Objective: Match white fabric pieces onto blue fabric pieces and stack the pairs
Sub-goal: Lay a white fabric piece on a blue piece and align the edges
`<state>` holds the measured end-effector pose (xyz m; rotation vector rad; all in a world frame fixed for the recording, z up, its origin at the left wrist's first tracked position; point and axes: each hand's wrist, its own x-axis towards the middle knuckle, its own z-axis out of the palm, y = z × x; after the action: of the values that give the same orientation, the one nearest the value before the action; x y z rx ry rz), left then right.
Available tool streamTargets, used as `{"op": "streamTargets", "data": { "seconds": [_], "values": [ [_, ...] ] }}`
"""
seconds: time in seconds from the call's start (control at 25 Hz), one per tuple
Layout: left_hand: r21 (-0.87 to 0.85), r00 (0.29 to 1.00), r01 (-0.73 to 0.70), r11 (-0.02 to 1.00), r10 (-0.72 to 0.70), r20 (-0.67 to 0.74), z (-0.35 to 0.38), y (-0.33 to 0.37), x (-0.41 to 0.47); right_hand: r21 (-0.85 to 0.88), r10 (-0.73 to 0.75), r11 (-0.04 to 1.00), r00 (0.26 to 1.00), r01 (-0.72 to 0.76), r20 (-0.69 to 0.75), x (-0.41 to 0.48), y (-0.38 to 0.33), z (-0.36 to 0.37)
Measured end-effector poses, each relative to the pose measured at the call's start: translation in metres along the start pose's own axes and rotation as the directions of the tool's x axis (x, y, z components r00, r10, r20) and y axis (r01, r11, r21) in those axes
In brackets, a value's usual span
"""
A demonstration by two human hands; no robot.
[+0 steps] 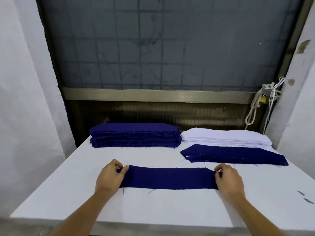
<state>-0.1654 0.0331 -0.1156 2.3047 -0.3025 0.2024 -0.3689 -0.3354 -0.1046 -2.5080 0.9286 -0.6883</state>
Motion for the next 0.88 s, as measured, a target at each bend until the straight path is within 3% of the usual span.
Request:
{"op": "streamTargets", "data": {
  "seconds": [0.24, 0.76, 0.88],
  "values": [
    [-0.02, 1.0, 0.012, 1.0, -0.012, -0.007, 0.0, -0.003, 0.002, 0.257, 0.105, 0.961, 0.994, -0.101, -0.003, -0.002, 0.003, -0.004],
    [-0.076, 0.998, 0.027, 0.997, -0.031, -0.054, -0.001, -0.001, 0.001, 0.27, 0.128, 0.955, 0.992, -0.126, 0.009, 0.002, 0.003, -0.005],
    [0.015, 0.995, -0.019, 1.0, 0.021, -0.101, 0.001, 0.007, 0.006, 0.216, 0.143, 0.967, 0.99, -0.137, -0.011, 0.007, 0.0, -0.01]
  ]
}}
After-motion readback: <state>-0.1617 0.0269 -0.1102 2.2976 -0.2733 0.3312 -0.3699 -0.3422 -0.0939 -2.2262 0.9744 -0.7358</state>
